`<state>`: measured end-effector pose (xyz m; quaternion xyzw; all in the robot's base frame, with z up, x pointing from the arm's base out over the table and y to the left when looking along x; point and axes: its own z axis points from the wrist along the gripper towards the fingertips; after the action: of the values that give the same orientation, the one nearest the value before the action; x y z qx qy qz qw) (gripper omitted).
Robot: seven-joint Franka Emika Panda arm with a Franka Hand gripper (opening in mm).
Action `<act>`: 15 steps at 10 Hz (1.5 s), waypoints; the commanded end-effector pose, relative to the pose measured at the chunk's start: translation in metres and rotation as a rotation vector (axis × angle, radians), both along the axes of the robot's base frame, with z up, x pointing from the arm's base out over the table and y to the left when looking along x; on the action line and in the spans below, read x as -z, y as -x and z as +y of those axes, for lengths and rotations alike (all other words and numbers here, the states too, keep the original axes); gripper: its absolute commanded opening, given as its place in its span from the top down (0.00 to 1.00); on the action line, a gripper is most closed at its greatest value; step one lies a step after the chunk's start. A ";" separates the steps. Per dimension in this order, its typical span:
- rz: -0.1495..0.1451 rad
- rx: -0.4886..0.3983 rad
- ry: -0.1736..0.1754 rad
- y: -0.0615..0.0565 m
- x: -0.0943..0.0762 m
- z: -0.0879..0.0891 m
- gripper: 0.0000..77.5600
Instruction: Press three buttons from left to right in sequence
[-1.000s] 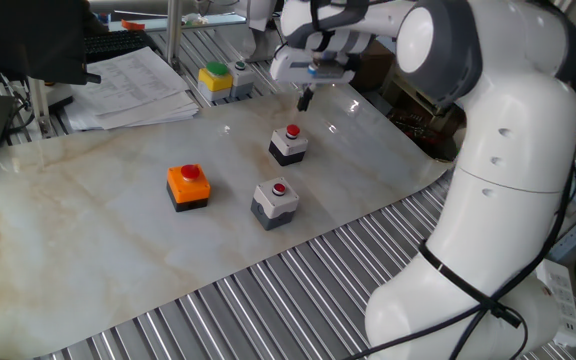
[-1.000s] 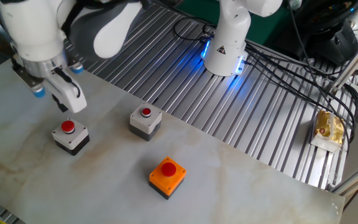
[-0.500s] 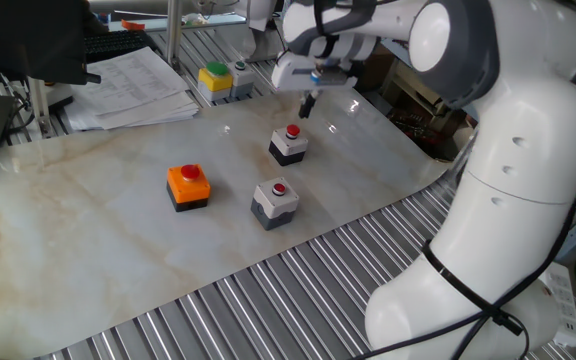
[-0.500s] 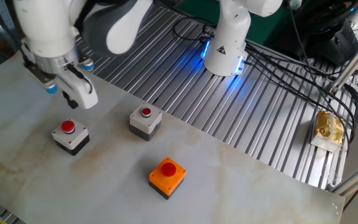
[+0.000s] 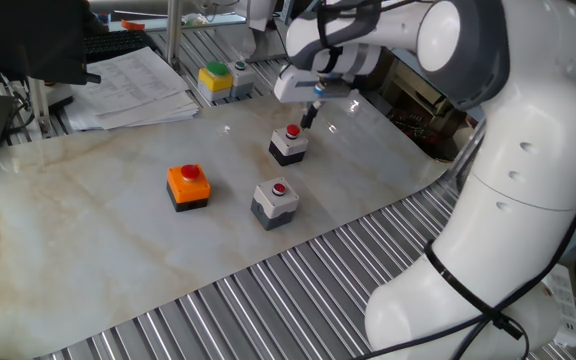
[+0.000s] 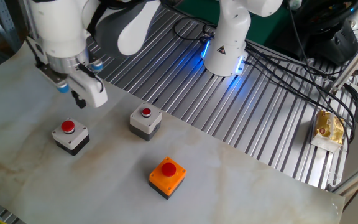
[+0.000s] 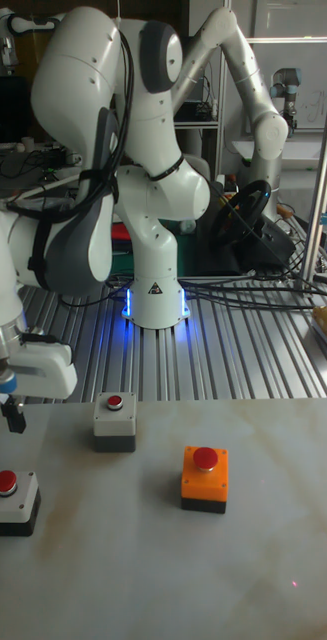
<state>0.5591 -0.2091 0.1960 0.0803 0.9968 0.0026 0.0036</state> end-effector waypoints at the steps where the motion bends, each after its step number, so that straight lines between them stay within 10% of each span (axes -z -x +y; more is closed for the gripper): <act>1: -0.016 -0.012 0.000 0.013 0.006 -0.001 1.00; 15: -0.027 0.028 -0.037 0.069 0.024 0.027 1.00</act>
<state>0.4921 -0.1807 0.1723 0.0967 0.9949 0.0240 0.0139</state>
